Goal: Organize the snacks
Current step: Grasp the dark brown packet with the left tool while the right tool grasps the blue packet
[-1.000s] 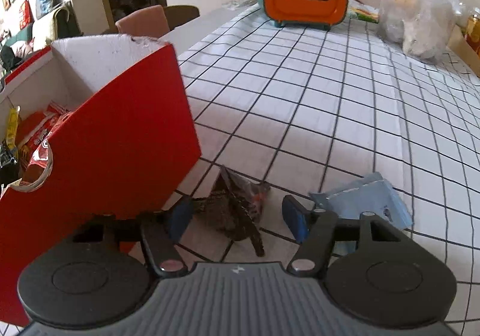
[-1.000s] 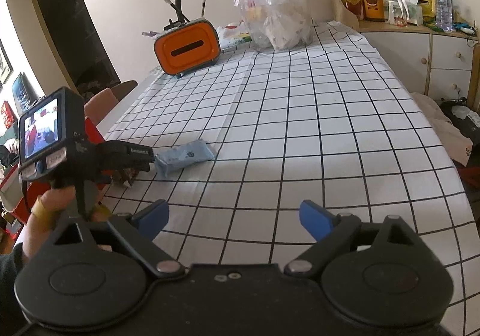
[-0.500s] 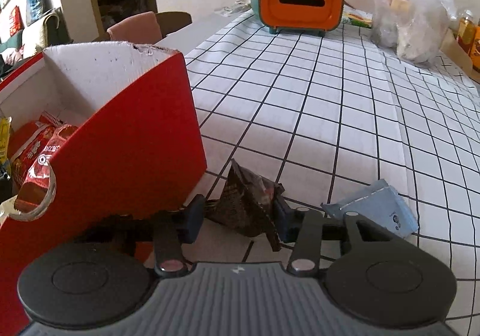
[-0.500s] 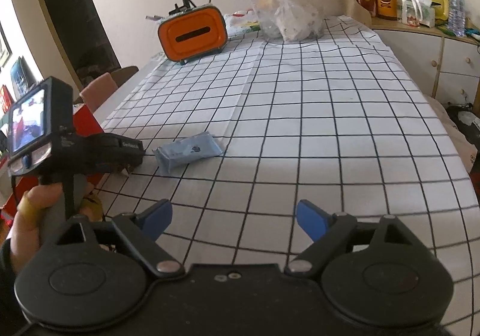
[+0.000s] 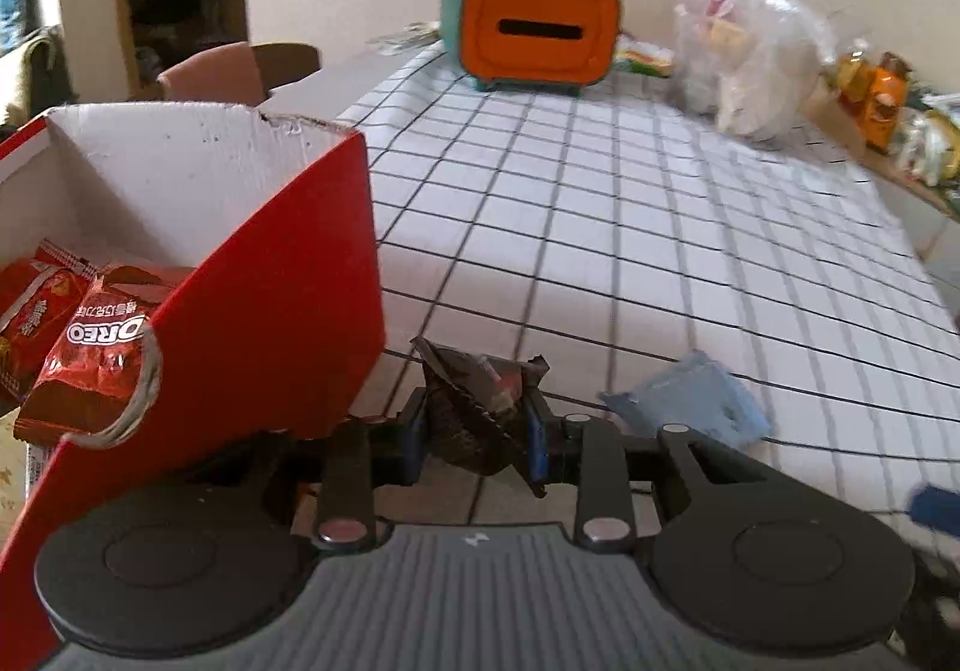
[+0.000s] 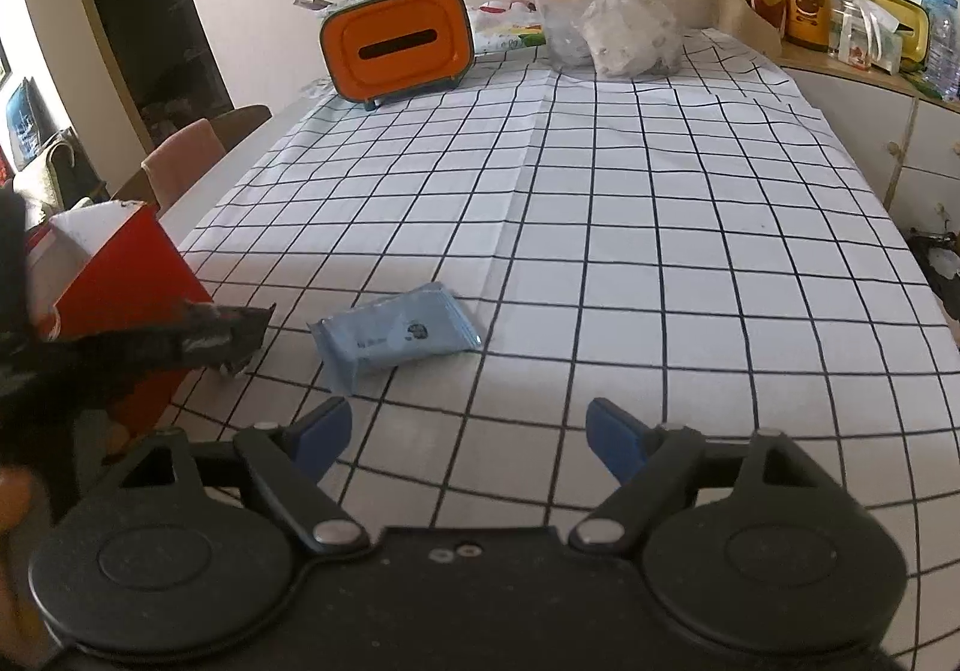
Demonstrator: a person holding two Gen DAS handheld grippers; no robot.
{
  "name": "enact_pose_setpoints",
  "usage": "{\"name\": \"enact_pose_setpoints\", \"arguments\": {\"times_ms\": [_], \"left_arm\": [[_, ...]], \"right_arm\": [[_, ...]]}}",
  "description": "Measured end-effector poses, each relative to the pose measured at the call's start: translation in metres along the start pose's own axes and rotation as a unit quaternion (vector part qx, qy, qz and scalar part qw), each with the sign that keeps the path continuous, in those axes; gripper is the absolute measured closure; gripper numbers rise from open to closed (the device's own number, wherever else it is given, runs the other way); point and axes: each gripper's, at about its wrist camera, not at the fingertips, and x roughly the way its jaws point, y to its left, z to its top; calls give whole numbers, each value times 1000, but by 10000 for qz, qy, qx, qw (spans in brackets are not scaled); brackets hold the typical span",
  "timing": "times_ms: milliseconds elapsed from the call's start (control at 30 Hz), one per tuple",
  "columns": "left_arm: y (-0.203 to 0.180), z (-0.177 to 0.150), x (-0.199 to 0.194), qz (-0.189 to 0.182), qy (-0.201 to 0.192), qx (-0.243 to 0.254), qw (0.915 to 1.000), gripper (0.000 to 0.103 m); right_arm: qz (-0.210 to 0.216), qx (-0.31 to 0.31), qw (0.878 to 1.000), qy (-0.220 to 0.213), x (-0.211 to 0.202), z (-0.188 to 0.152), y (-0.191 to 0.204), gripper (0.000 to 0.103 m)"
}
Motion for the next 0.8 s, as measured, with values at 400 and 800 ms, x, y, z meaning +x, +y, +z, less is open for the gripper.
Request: {"name": "enact_pose_setpoints", "arguments": {"times_ms": [400,800], "left_arm": [[24,-44,-69,-630,-525,335,9961,73],[41,-70,-82,-508,-1118,524,9911,73]], "right_arm": [[-77,437,9988,204,35,24,16,18],[-813,888,9915,500,80,45,55,20]]}}
